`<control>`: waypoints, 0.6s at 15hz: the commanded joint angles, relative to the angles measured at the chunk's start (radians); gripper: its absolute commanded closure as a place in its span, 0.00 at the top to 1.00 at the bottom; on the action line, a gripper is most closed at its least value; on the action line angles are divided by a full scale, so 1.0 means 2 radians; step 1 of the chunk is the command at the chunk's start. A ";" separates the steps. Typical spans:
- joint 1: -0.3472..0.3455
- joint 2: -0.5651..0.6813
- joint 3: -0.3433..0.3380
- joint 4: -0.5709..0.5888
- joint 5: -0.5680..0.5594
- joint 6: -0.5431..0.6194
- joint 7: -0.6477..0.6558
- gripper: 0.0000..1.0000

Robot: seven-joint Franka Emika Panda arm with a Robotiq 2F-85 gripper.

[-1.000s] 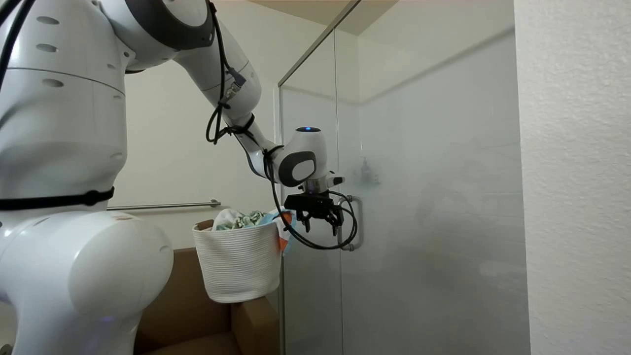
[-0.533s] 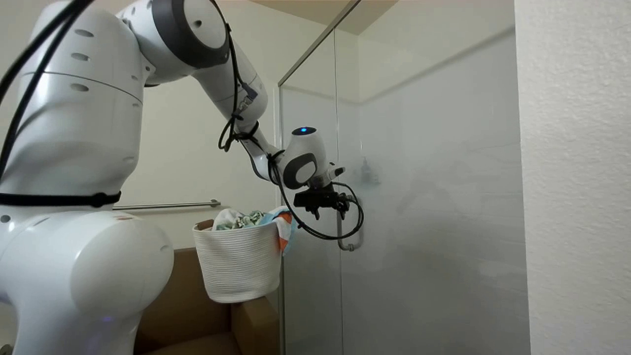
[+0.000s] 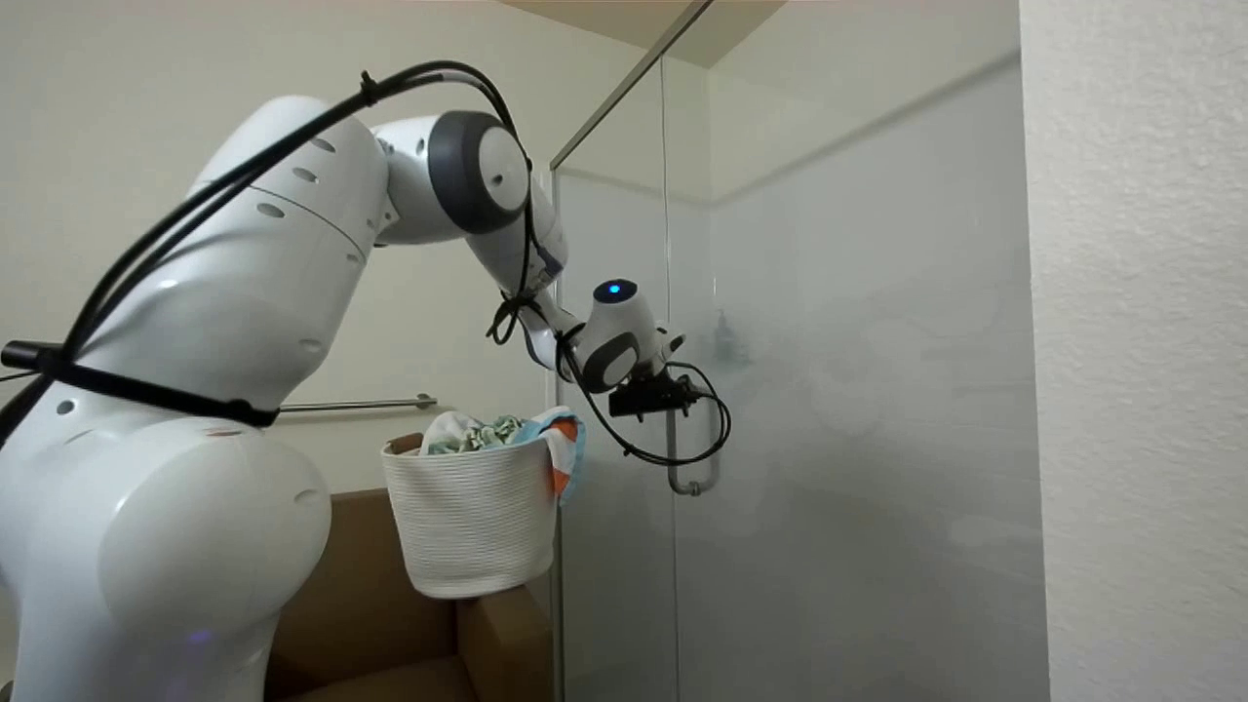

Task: Open the door

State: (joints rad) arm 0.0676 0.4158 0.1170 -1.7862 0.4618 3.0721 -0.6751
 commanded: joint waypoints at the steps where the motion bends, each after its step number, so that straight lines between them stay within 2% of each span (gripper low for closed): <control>1: -0.036 0.088 0.034 0.109 0.002 -0.002 -0.033 1.00; 3: -0.050 0.120 0.044 0.146 -0.003 -0.023 -0.036 1.00; 4: -0.061 0.130 0.061 0.155 0.000 -0.030 -0.043 1.00; 6: -0.097 0.145 0.118 0.170 0.015 -0.033 -0.065 1.00; 9: -0.139 0.160 0.176 0.178 0.021 -0.030 -0.070 1.00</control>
State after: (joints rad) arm -0.1233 0.6435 0.3593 -1.5438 0.4720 3.0270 -0.7258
